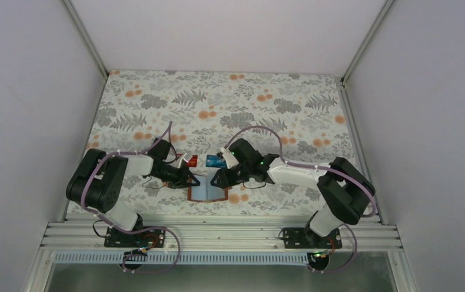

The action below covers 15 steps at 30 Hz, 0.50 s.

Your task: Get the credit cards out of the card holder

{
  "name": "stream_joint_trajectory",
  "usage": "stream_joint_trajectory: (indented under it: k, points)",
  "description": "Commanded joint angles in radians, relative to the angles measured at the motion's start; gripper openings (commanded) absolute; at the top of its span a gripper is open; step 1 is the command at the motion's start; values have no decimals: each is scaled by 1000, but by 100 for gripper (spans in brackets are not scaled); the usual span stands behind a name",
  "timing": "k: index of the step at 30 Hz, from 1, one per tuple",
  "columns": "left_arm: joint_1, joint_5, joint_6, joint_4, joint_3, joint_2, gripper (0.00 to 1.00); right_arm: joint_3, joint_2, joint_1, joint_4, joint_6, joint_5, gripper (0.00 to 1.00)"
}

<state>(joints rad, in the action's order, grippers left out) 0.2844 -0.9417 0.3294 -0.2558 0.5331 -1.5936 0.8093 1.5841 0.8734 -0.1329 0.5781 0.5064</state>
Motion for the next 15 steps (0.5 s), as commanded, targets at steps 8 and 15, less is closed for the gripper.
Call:
stream_joint_trajectory:
  k: [8, 15]
  points:
    - [3, -6, -10, 7, 15, 21, 2, 31, -86, -35, -180, 28, -162, 39]
    - [3, -5, -9, 10, 13, 17, 2, -4, -45, -37, -36, 123, -4, 43]
